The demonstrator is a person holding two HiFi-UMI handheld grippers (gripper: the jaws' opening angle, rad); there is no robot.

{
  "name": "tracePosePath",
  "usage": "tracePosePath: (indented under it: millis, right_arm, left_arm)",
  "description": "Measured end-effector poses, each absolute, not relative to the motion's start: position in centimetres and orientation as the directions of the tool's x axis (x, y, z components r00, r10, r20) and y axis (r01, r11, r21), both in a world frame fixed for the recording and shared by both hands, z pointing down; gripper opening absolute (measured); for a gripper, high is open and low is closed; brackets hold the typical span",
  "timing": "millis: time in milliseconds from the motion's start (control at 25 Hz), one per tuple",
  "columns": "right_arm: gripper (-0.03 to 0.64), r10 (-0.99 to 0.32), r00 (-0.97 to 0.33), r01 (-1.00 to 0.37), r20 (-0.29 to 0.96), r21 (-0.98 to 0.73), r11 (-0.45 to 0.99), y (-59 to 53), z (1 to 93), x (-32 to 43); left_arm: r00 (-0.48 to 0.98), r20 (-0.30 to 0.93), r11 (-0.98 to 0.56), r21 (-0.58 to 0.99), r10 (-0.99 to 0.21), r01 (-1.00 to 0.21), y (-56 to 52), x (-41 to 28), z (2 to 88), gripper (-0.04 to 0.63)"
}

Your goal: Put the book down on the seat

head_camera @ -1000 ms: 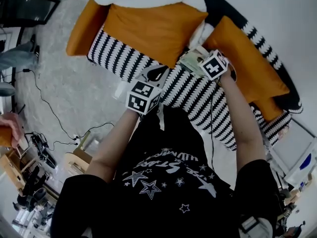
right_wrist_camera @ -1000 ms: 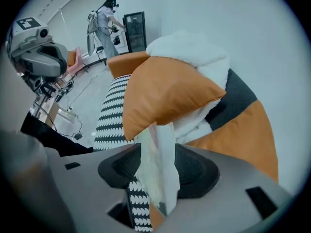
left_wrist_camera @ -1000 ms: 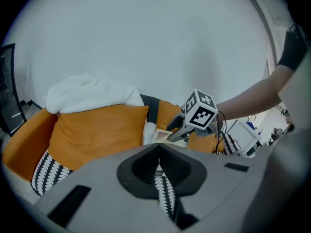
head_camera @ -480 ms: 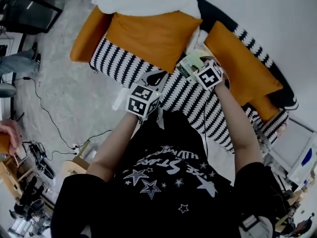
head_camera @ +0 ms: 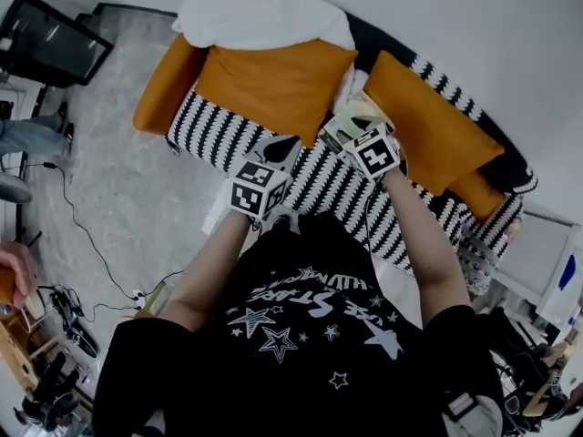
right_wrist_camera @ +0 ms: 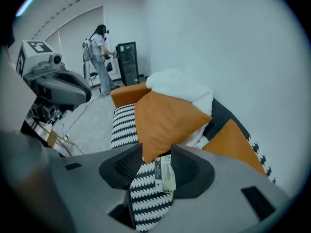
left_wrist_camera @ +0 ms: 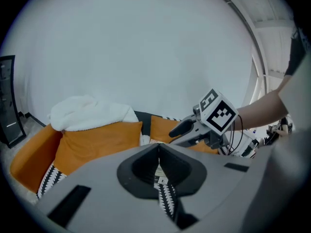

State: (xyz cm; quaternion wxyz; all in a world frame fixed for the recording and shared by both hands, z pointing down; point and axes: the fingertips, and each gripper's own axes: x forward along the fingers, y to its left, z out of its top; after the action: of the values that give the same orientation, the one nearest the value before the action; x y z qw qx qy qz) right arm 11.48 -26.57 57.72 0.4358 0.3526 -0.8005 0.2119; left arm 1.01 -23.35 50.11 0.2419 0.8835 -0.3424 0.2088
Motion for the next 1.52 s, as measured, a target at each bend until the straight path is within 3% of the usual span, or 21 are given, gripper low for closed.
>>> tracePosePath:
  millis: [200, 880, 1520]
  right_arm:
    - [0.169, -0.512, -0.399, -0.829, 0.761, -0.061, 0.555, -24.9, 53.9, 10.9]
    - [0.06, -0.687, -0.349, -0.909, 0.637, -0.051, 0.415, -15.7, 46.8, 7.7]
    - [0.044, -0.717, -0.372, -0.918, 0.589, -0.118, 0.38, -8.5, 45.9, 4.5]
  left_arm:
    - [0.702, 0.497, -0.674, 0.275, -0.511, -0.685, -22.4, 0.4, 48.1, 0.008]
    - [0.782, 0.429, -0.769, 0.256, -0.453, -0.586, -16.1, -1.4, 44.9, 0.008]
    - [0.827, 0.423, -0.817, 0.275, -0.371, -0.507, -9.9, -1.6, 45.5, 0.008]
